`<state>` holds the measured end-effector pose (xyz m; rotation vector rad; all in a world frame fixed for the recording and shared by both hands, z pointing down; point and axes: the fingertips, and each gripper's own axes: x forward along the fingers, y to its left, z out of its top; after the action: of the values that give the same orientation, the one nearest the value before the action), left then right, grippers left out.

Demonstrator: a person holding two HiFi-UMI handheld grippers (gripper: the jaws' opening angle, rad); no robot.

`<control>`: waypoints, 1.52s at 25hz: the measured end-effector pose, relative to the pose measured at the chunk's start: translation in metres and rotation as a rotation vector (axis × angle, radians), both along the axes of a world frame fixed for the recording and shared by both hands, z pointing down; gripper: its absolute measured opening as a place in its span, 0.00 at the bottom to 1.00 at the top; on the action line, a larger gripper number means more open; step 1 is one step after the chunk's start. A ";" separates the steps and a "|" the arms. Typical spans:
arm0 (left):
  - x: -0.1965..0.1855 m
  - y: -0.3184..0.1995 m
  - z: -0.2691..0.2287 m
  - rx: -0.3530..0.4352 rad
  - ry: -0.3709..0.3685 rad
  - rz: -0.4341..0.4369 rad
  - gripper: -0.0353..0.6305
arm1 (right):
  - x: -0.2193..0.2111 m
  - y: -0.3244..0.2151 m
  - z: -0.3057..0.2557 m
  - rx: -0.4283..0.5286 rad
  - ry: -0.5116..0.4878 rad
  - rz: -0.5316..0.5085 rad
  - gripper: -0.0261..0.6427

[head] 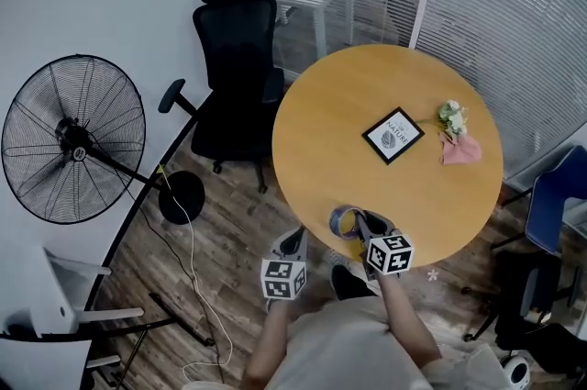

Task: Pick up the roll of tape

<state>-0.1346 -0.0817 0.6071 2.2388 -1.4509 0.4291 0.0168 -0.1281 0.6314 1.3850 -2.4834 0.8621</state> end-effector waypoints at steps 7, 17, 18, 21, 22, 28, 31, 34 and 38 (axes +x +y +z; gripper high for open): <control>-0.003 0.003 0.001 -0.004 -0.009 -0.007 0.07 | 0.003 0.000 0.004 -0.003 -0.011 0.007 0.11; 0.001 0.002 0.002 -0.008 -0.005 -0.001 0.07 | 0.006 0.002 0.004 0.008 0.017 0.014 0.11; 0.001 0.002 0.002 -0.008 -0.004 0.000 0.07 | 0.008 0.001 0.003 0.018 0.036 0.021 0.11; 0.005 0.002 0.002 -0.008 -0.005 0.004 0.07 | 0.015 -0.002 -0.001 0.040 0.066 0.037 0.11; 0.004 0.002 0.002 -0.008 -0.005 0.003 0.07 | 0.015 -0.003 -0.001 0.040 0.065 0.039 0.11; -0.005 0.001 0.002 -0.005 0.000 -0.015 0.07 | 0.006 -0.001 0.000 0.039 0.075 0.015 0.11; -0.003 0.002 0.002 -0.003 0.003 -0.011 0.07 | 0.004 0.001 -0.001 0.041 0.082 0.006 0.11; 0.001 0.002 0.002 -0.002 0.003 -0.003 0.07 | 0.006 0.003 0.000 0.040 0.086 0.002 0.11; 0.005 0.003 -0.001 0.004 0.001 0.013 0.06 | 0.008 0.003 -0.002 0.039 0.086 0.007 0.11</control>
<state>-0.1298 -0.0786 0.6062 2.2525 -1.4382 0.4292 0.0252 -0.1250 0.6295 1.4134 -2.4447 0.7431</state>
